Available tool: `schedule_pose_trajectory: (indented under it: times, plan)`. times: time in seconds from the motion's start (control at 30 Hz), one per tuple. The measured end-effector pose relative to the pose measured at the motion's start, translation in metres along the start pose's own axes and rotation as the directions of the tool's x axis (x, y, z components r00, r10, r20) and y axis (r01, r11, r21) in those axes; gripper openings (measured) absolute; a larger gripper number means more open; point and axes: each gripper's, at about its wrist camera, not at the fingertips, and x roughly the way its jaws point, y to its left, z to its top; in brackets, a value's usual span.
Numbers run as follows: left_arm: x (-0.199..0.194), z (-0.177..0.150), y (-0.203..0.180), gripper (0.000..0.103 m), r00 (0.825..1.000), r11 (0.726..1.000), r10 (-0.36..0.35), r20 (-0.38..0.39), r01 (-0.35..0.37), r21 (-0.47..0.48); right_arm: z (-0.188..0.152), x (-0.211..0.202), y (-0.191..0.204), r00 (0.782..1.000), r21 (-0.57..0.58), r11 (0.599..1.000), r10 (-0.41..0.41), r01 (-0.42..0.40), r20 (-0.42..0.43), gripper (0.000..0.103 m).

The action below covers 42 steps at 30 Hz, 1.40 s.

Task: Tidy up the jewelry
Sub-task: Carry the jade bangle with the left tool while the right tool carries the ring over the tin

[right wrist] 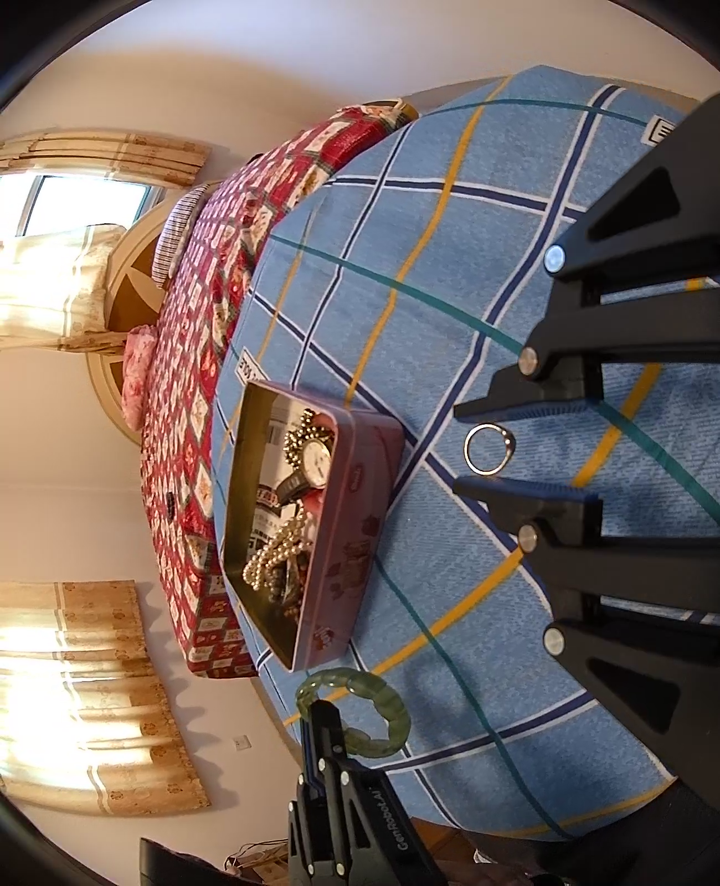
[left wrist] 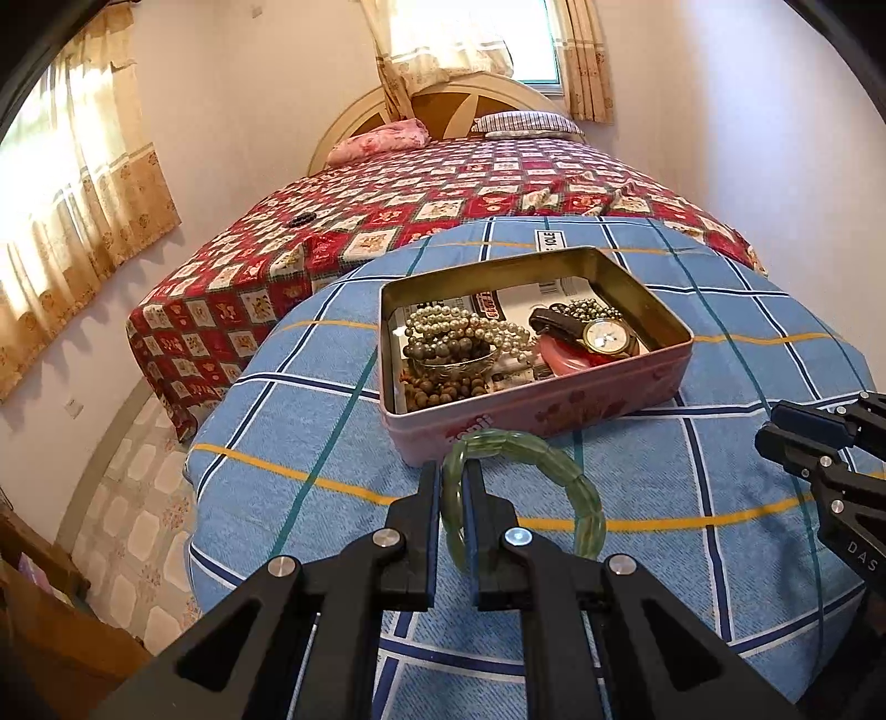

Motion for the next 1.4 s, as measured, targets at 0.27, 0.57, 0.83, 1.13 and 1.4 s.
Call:
schedule_pose_trajectory:
  times: [0.27, 0.57, 0.83, 1.13, 1.4]
  plan:
    - [-0.008, 0.010, -0.002, 0.007, 1.000, 1.000, -0.013, 0.023, 0.013, 0.004, 0.008, -0.003, -0.002, 1.000, 0.005, 1.000, -0.002, 0.001, 0.021, 0.021]
    - [-0.014, 0.015, -0.001, 0.007, 0.999, 1.000, -0.011, 0.039, 0.011, -0.003, 0.015, -0.006, -0.002, 0.999, 0.006, 1.000, 0.001, -0.001, 0.043, 0.021]
    - [-0.018, 0.021, 0.003, 0.007, 0.998, 1.000, -0.008, 0.062, 0.009, -0.015, 0.023, -0.008, 0.002, 0.998, 0.001, 1.000, 0.003, -0.003, 0.065, 0.021]
    - [-0.020, 0.031, 0.012, 0.007, 0.996, 1.000, 0.000, 0.084, 0.002, -0.028, 0.035, -0.005, 0.004, 0.997, -0.011, 1.000, 0.003, -0.003, 0.083, 0.021]
    - [-0.023, 0.048, 0.010, 0.007, 0.993, 1.000, -0.001, 0.118, 0.002, -0.009, 0.046, -0.003, 0.002, 0.995, -0.020, 1.000, -0.001, 0.003, 0.100, 0.021]
